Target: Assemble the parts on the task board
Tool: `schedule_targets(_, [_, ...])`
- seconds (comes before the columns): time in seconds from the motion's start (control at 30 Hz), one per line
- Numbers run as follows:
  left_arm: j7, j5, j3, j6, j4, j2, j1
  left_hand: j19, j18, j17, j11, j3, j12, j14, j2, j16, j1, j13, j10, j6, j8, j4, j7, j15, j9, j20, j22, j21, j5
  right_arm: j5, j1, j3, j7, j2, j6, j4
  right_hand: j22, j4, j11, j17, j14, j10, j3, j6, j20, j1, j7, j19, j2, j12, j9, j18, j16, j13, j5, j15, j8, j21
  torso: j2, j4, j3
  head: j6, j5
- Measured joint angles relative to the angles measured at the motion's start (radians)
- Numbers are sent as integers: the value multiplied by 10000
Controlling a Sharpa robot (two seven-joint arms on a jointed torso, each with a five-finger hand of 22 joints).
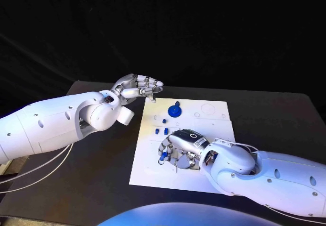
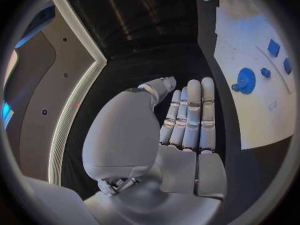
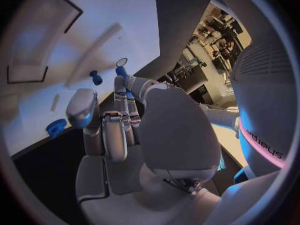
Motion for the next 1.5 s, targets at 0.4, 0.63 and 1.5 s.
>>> schedule_targets(0.4, [1,-1,0,0,3,19,2,0,0,1,0,0,0,0,0,0,0,0,1,0,0,0,0,0,-1,0,0,0,0,-67,-174,-15,41,119,166,-83,0,0,-13,-2,2,19,-2,24,0,-52,-20,0,-21,1,0,0,0,0,-18,2,2,0,4,-4,9,-54,53])
schedule_targets(0.63, [1,-1,0,0,3,14,2,0,0,1,0,0,0,0,0,0,0,0,1,0,0,0,-1,0,-1,0,0,0,0,-106,-194,-13,34,117,198,-104,0,0,0,-3,2,33,-4,25,0,-63,-20,0,-8,1,0,0,0,-3,-26,3,2,0,1,-4,9,-59,65])
schedule_targets(1.5, [-13,-1,-1,8,9,-1,2,-35,0,2,0,0,40,0,0,0,0,0,1,-34,-1,0,-35,0,8,35,0,0,-1,-301,-200,-20,-253,334,477,-292,-82,-274,90,-15,1,-384,-311,-690,109,-800,237,-109,-357,-367,746,0,0,38,138,78,-162,-333,-6,-1,0,-81,32])
